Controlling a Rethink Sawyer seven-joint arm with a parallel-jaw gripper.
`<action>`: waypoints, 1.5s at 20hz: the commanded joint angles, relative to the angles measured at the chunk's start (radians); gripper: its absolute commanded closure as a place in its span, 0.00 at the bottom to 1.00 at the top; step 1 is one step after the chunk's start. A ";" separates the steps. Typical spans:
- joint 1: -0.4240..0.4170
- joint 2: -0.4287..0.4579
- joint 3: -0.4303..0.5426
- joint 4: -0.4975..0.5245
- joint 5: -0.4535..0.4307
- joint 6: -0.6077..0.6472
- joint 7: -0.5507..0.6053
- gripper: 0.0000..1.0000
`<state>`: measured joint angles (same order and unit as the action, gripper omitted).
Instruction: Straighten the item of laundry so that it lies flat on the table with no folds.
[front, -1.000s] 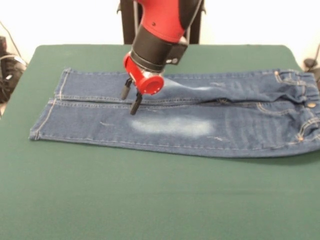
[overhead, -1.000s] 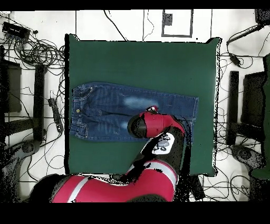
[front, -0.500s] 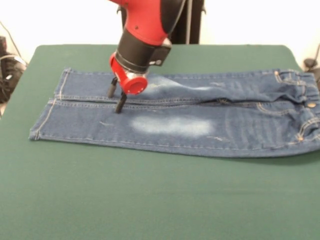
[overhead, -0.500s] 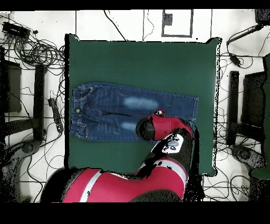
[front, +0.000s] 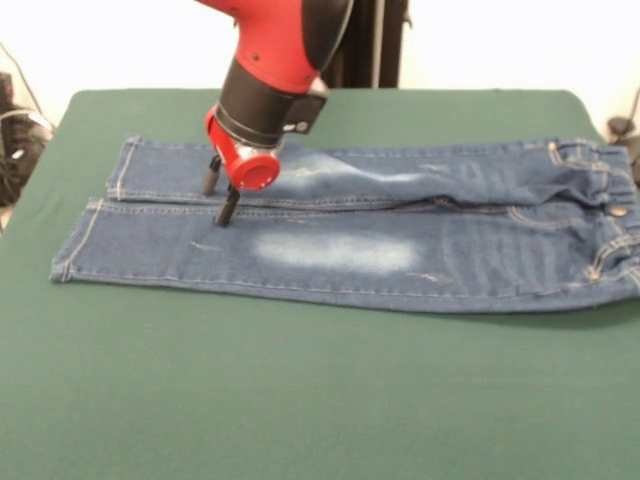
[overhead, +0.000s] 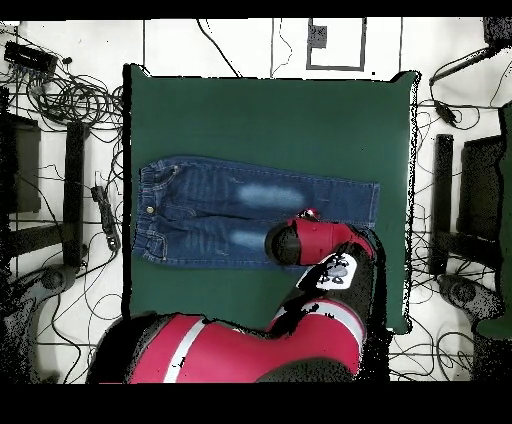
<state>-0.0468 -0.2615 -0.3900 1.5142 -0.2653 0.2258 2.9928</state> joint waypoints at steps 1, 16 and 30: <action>-0.069 0.110 0.075 -0.017 -0.071 0.049 -0.104 0.00; -0.209 0.062 0.143 -0.090 -0.295 -0.155 -0.176 0.00; -0.274 -0.229 0.397 0.133 -0.324 -0.028 -0.126 0.00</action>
<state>-0.3673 -0.3882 -0.1736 1.5154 -0.5916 0.0883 2.9928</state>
